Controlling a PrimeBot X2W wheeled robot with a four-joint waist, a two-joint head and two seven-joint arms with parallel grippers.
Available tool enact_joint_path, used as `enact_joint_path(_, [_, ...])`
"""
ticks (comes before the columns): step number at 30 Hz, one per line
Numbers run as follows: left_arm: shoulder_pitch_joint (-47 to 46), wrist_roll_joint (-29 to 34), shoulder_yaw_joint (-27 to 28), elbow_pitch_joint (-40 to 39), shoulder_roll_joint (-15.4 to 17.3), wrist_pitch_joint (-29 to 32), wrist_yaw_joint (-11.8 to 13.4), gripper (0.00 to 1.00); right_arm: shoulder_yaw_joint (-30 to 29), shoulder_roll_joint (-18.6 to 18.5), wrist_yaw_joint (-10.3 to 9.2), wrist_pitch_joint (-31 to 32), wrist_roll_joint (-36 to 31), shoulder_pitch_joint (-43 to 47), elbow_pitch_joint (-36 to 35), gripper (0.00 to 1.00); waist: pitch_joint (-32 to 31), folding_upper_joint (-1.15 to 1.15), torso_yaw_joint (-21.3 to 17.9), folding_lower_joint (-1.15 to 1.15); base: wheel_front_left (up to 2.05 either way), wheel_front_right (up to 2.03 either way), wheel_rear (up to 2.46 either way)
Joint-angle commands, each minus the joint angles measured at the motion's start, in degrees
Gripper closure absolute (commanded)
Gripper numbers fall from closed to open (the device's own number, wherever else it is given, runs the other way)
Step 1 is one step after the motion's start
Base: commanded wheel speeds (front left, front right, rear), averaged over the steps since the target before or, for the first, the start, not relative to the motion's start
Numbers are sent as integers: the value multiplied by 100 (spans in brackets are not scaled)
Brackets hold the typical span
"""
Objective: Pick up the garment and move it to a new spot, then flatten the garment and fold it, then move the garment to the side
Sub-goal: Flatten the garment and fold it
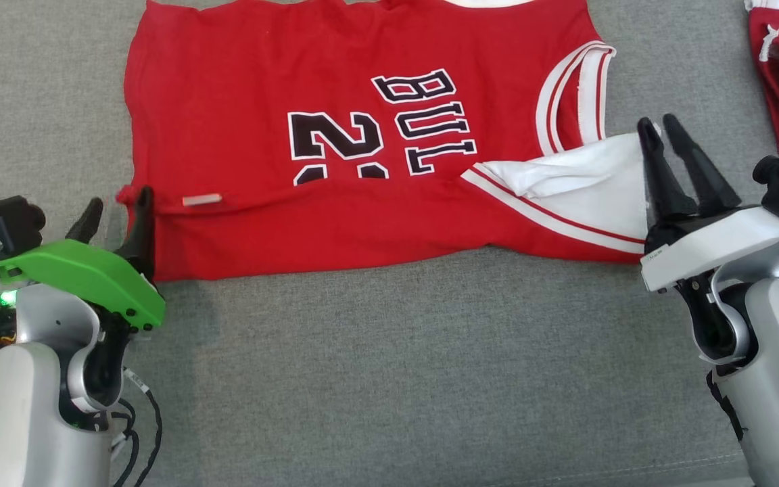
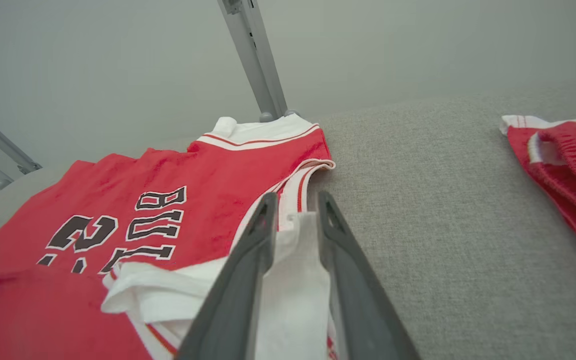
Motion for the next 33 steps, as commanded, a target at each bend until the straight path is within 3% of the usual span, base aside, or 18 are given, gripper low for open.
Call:
enact_joint_path(1, [-93, 175, -38, 31, -30, -250, -22, 0, 61, -39, 0, -257, -93, -107, 96, 0, 13, 0, 17, 0, 0, 0, 0])
enact_joint_path(6, [113, 730, -170, 30, -212, -1645, -60, 0, 78, -23, 0, -967, -637, -84, 228, 0, -51, 0, 51, 0, 0, 0, 0])
enact_joint_path(14, [756, 1599, -420, 8, -282, -3300, 195, 0, -299, 298, 0, -1119, -1268, 833, -483, 0, -317, 0, 21, 0, 0, 0, 0])
enact_joint_path(20, [1376, 1788, -442, -80, -357, -3589, 348, 0, -386, 563, 0, -1129, -1426, 1631, -1017, 0, -546, 0, -90, 0, 0, 0, 0])
enact_joint_path(26, [1535, 1765, -488, -24, -325, -3497, 386, 0, -413, 664, 0, -999, -1442, 1893, -1208, 0, -615, 0, -110, 0, 0, 0, 0])
enact_joint_path(33, [1074, 1499, -527, 527, -310, -2991, 206, 0, -456, 626, 0, -866, -1317, 1750, -586, 0, -332, 0, -42, 0, 0, 0, 0])
